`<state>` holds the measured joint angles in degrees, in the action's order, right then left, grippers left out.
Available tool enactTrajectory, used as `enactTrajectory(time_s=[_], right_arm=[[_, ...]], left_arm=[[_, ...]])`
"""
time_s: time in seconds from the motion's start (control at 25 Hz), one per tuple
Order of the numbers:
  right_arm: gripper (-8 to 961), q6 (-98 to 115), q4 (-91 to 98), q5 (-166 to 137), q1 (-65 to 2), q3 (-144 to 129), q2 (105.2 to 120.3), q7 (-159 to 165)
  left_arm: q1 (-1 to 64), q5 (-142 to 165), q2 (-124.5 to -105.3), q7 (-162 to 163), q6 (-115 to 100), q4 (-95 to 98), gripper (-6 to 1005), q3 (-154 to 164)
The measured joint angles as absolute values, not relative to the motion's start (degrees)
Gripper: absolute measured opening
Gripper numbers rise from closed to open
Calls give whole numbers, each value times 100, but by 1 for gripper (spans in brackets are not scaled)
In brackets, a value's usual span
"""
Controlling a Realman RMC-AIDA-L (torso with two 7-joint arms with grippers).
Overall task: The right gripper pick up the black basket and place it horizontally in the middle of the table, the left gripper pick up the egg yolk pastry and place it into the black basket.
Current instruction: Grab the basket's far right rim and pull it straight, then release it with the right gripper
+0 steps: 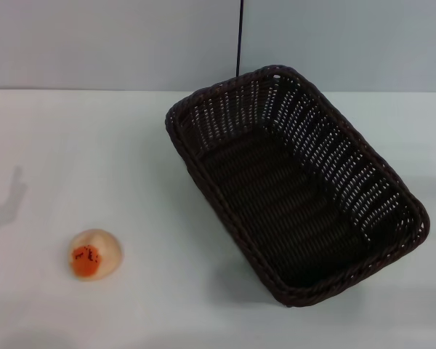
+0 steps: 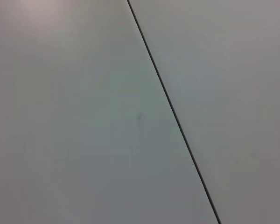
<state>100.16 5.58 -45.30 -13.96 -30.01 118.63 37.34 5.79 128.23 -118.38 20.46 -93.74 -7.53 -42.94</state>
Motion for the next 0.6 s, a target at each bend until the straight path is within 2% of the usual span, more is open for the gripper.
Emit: enactTrajectory(time_s=[0.32,0.6], right_arm=[[808,9664,1223,-5093,-1253,-3003,11806,4357],[798,8912,3059,-6565,-1136,-2955,11762,6297]], left_arm=[[625,12823,-11839,2048,-9365,-746,809,-4292],[642,12823,-11826,2048,-9344,-745,805,-4293]])
